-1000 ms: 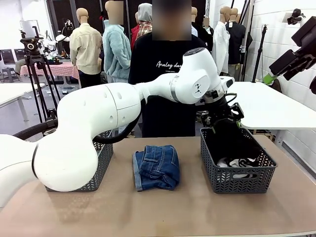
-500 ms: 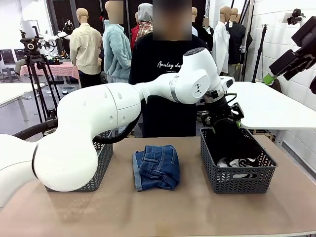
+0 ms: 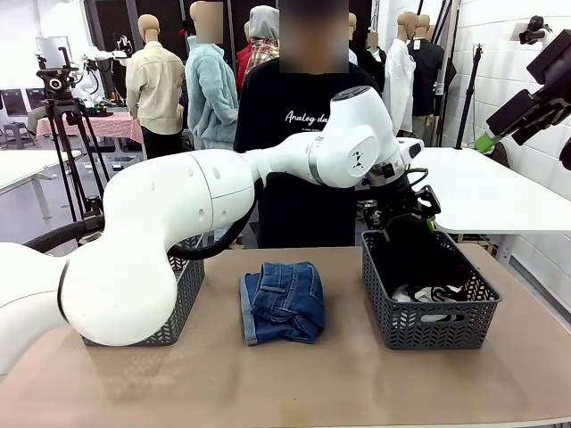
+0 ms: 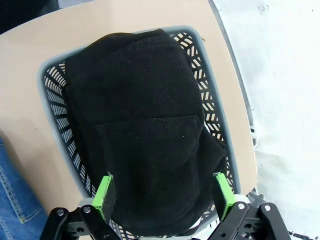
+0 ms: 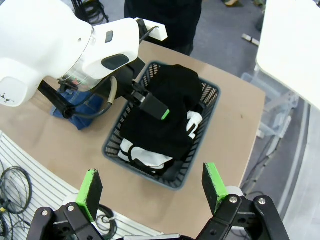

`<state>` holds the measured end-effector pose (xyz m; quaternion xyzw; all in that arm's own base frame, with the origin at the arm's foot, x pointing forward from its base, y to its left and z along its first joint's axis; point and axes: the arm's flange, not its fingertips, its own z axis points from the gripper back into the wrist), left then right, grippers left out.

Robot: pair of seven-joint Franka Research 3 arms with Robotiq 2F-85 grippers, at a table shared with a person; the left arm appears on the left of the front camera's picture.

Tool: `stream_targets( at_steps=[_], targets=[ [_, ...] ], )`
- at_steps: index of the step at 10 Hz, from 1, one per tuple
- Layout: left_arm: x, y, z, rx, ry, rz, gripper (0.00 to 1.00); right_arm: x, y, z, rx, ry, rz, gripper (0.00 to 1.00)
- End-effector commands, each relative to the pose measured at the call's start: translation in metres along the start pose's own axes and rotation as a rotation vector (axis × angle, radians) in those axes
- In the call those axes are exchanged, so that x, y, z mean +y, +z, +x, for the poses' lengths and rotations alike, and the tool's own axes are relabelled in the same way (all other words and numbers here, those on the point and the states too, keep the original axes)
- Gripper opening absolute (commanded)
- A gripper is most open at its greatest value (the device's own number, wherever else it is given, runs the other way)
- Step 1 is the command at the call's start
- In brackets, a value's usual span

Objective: Sort the tops and bottoms.
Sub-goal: Lift clothes from the center of the table with your right hand.

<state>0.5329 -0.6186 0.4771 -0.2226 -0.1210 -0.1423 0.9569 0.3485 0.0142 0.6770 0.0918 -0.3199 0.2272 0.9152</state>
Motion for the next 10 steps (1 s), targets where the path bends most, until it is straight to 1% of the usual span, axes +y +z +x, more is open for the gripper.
stream_targets(
  at_steps=[1,5,6,7,8,9,10],
  targets=[
    [0.0,0.002,0.0,0.0,0.0,0.001,1.0,-0.001,-0.001,-0.001,0.001,0.006,0.001,1.0],
    [0.0,0.0,0.0,0.0,0.0,0.0,1.0,-0.001,-0.001,-0.001,0.001,0.006,0.001,1.0],
    [0.001,0.006,-0.007,0.029,-0.066,0.058,1.0,-0.001,-0.001,-0.001,0.001,0.006,0.001,1.0],
    [0.003,0.021,-0.015,0.043,-0.115,0.133,1.0,-0.001,-0.001,-0.001,0.001,0.006,0.001,1.0],
    [0.004,0.035,-0.02,0.079,-0.176,0.165,1.0,-0.001,-0.001,-0.001,0.001,0.006,0.001,1.0],
    [0.013,0.064,-0.03,0.154,-0.261,0.246,1.0,-0.001,-0.001,-0.001,0.001,0.006,0.001,1.0],
    [0.023,0.093,-0.046,0.191,-0.266,0.32,1.0,-0.001,-0.001,-0.001,0.001,0.006,0.001,1.0]
  ],
)
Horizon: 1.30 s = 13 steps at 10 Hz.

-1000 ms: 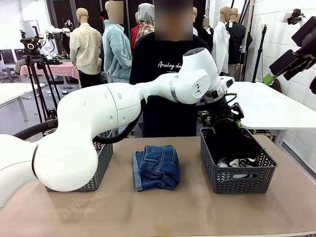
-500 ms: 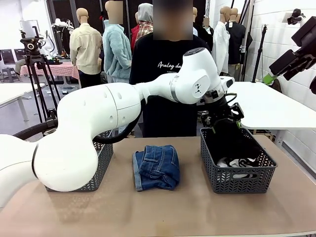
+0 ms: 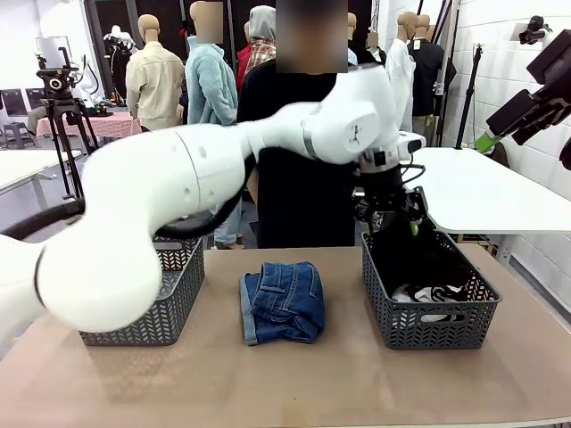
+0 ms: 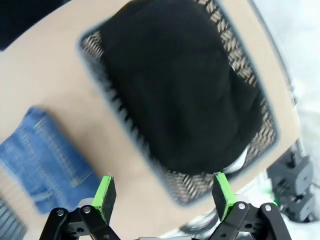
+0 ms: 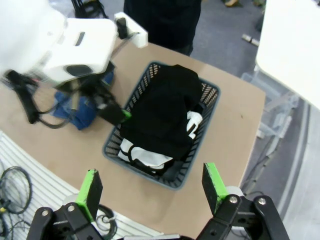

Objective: Sort the tops and bottoms.
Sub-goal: Lift clothes from the center of the table with your right hand.

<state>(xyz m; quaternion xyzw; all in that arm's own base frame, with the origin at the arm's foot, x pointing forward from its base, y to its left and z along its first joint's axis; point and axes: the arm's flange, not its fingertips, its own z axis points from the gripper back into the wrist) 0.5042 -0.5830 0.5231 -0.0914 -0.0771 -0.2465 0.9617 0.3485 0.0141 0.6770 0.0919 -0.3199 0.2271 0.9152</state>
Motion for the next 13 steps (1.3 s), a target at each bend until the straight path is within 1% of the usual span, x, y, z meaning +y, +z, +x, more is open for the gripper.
stream_targets(
  at_steps=[1,2,3,4,5,6,7,10,11,12,13],
  targets=[
    [0.03,0.046,-0.06,0.072,-0.096,0.063,1.0,-0.001,-0.001,-0.001,0.001,0.006,0.001,1.0],
    [0.041,0.064,-0.083,0.098,-0.09,0.08,1.0,-0.001,-0.001,-0.001,0.001,0.006,0.001,1.0],
    [0.042,0.08,-0.104,0.115,-0.093,0.114,1.0,-0.001,-0.001,-0.001,0.001,0.006,0.001,1.0],
    [0.041,0.094,-0.119,0.109,-0.101,0.119,1.0,-0.001,-0.001,-0.001,0.001,0.006,0.001,1.0],
    [0.041,0.098,-0.127,0.148,-0.064,0.188,1.0,-0.001,-0.001,-0.001,0.001,0.006,0.001,1.0],
    [0.029,0.094,-0.107,0.047,0.037,0.273,1.0,-0.001,-0.001,-0.001,0.001,0.006,0.001,1.0],
    [0.02,0.118,-0.074,0.122,-0.083,0.163,1.0,-0.001,-0.001,-0.001,0.001,0.006,0.001,1.0],
    [0.02,0.118,-0.074,0.122,-0.083,0.163,1.0,-0.001,-0.001,-0.001,0.001,0.006,0.001,1.0],
    [0.02,0.113,-0.083,0.118,-0.062,0.198,1.0,-0.001,-0.001,-0.001,0.001,0.006,0.001,1.0],
    [0.04,0.109,-0.095,0.104,-0.005,0.249,1.0,-0.001,-0.001,-0.001,0.001,0.006,0.001,1.0],
    [0.065,0.111,-0.116,0.041,0.048,0.25,1.0,-0.001,-0.001,-0.001,0.001,0.006,0.001,1.0]
  ],
)
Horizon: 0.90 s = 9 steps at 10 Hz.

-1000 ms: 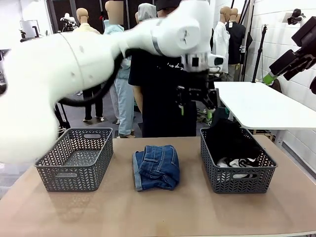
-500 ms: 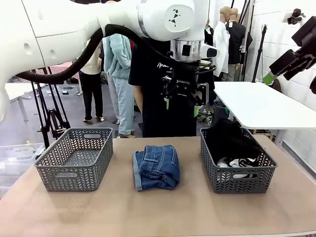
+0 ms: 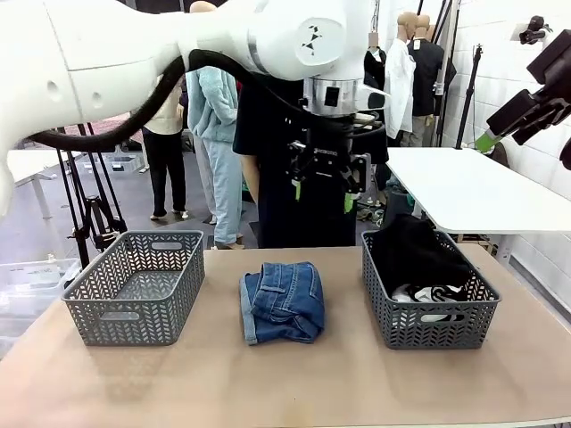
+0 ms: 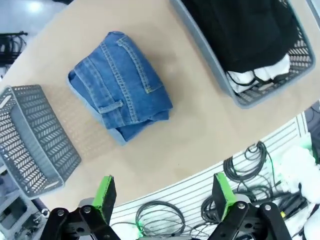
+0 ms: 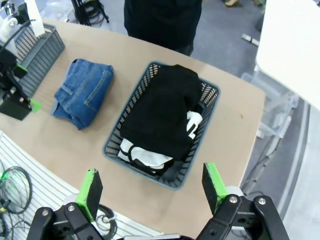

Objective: Sort the tops and bottoms.
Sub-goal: Lift clothes from the center of the table with your right hand.

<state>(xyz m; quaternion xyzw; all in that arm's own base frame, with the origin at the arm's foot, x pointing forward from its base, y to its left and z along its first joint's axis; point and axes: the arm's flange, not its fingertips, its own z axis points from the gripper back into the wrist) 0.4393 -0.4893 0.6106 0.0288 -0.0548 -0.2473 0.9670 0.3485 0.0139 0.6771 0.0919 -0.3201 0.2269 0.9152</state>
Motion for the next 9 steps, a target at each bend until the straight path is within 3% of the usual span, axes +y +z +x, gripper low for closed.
stream_targets(
  at_steps=[1,2,3,4,6,9],
  targets=[
    [0.047,-0.014,-0.054,-0.125,0.088,-0.118,1.0,-0.001,-0.001,0.0,0.002,0.006,0.001,1.0],
    [0.067,-0.021,-0.071,-0.145,0.121,-0.152,1.0,-0.001,-0.001,0.0,0.002,0.006,0.001,1.0],
    [0.097,-0.026,-0.094,-0.168,0.012,-0.287,1.0,-0.001,-0.001,0.0,0.002,0.006,0.001,1.0],
    [0.097,-0.023,-0.098,-0.178,0.001,-0.284,1.0,-0.001,-0.001,0.0,0.002,0.006,0.001,1.0],
    [0.166,-0.005,-0.14,-0.219,-0.005,-0.126,1.0,-0.001,-0.001,0.0,0.002,0.006,0.001,1.0],
    [0.196,0.044,-0.171,-0.325,0.043,0.045,1.0,-0.001,-0.001,0.0,0.002,0.006,0.001,1.0]
  ],
)
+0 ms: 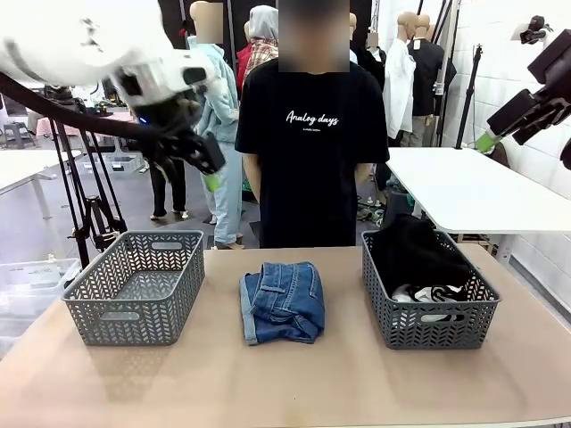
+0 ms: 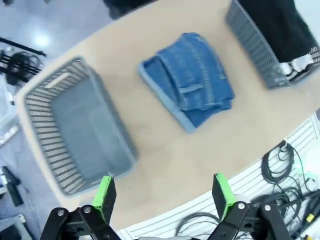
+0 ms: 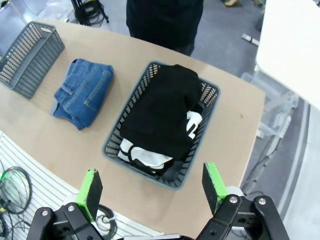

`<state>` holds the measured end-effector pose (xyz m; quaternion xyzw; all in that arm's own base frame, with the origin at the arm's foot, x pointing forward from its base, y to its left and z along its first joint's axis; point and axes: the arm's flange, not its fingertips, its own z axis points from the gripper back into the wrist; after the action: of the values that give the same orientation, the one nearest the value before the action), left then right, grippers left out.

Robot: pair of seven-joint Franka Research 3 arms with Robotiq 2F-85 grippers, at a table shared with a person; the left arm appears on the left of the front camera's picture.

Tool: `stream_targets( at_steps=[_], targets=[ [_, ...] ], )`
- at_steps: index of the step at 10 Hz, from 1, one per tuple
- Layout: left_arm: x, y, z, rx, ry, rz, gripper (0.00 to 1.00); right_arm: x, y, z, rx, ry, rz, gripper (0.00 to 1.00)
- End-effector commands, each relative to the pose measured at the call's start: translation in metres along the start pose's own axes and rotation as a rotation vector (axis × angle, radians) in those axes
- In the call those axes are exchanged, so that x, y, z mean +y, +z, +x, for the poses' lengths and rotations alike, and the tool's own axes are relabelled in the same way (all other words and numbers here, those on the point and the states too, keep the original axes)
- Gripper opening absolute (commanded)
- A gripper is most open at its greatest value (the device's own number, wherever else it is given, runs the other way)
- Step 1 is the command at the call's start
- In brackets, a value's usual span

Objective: Sort the tops and bottoms.
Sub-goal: Lift clothes from the center of the table with your right hand.

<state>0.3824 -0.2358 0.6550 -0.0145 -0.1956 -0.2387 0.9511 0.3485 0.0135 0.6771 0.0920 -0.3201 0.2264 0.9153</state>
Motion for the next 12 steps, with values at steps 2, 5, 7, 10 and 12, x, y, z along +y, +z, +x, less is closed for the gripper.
stream_targets(
  at_steps=[2,5,7,10,12],
  targets=[
    [-0.002,0.013,-0.006,-0.067,0.003,0.077,1.0,0.0,-0.001,0.0,0.002,0.007,0.001,1.0],
    [-0.003,0.026,-0.013,-0.088,0.009,0.086,1.0,0.0,-0.001,0.0,0.002,0.007,0.001,1.0],
    [-0.001,0.024,-0.016,-0.073,0.029,0.073,1.0,0.0,-0.001,0.0,0.002,0.007,0.001,1.0],
    [0.003,0.014,-0.024,-0.048,0.069,0.068,1.0,0.0,-0.001,0.0,0.002,0.007,0.001,1.0],
    [-0.005,0.013,-0.018,-0.036,0.132,0.12,1.0,0.0,-0.001,0.0,0.002,0.007,0.001,1.0]
  ],
)
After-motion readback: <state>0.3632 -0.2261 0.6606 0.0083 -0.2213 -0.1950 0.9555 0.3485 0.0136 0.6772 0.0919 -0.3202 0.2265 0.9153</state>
